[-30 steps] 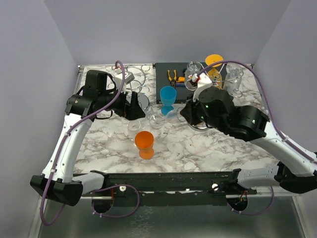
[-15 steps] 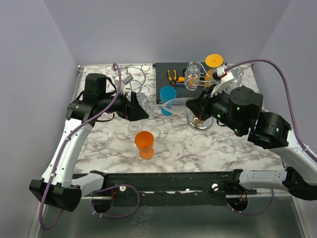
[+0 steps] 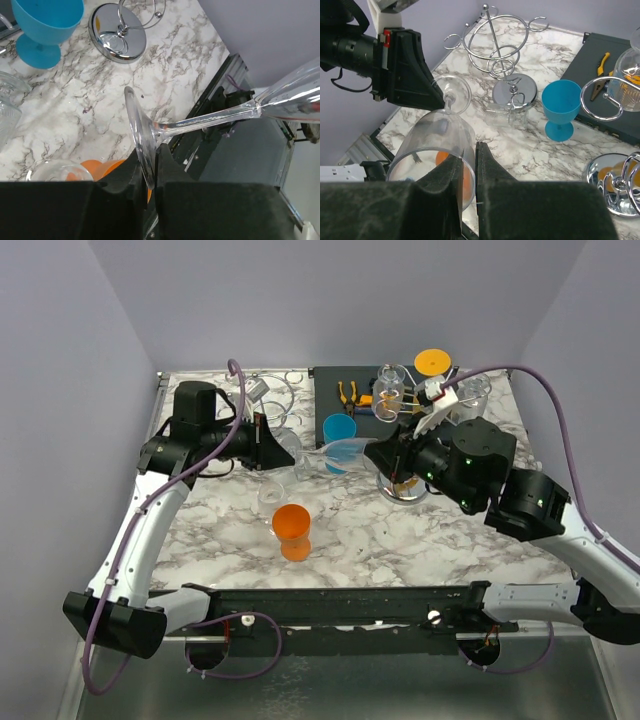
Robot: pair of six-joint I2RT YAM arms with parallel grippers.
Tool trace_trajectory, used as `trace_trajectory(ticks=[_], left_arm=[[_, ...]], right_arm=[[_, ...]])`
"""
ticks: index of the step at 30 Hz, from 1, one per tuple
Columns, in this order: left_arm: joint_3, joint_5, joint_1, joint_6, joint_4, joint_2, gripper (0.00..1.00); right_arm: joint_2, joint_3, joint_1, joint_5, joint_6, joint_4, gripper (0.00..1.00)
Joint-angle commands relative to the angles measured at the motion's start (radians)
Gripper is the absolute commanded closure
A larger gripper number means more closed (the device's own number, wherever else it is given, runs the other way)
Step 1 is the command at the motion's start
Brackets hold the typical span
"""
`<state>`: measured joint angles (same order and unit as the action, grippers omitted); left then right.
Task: Place the wine glass upside down on the wine glass rack
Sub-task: Turn the wine glass upside down at the wine rack.
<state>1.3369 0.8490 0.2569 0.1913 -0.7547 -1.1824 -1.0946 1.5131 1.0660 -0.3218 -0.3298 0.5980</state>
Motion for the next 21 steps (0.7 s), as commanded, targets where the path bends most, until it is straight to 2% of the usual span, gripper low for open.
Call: trace_trajectory(ticks=[1,2,4,7,10,12,16,21], left_arm=[[0.053,-0.011,-0.002,-0.042,0.023,-0.002,1.0],[0.059,-0.024,-0.002,-0.059,0.022,-0.001,1.0],[0.076,-0.06,-0.002,-0.119,0.019,0.0,1.0],[0.116,-0.127,-0.002,-0.233,0.014,-0.003,1.0],[0.166,-0.174,-0.002,-0.341,0.013,-0.016,1.0],[0.196,-0.185,-0.002,-0.4,0.015,-0.028,1.0],[0.236,-0.209,0.005,-0.548,0.028,-0.037,1.0],[0.229,-0.24,0.036,-0.747,0.07,-0.006,1.0]], right_arm=[[0.028,-0.048,0.0,0.034,-0.002,-0.07,0.99],[0.028,-0.057,0.0,0.037,-0.004,-0.064,0.99],[0.033,-0.075,-0.001,0.037,-0.01,-0.042,0.86],[0.055,-0.1,-0.001,0.024,-0.028,0.021,0.47],[0.102,-0.131,-0.001,0.038,-0.038,0.097,0.2],[0.138,-0.152,-0.001,0.054,-0.042,0.155,0.11],[0.207,-0.177,-0.001,0.038,-0.069,0.278,0.01],[0.286,-0.155,-0.001,0.019,-0.096,0.358,0.0]])
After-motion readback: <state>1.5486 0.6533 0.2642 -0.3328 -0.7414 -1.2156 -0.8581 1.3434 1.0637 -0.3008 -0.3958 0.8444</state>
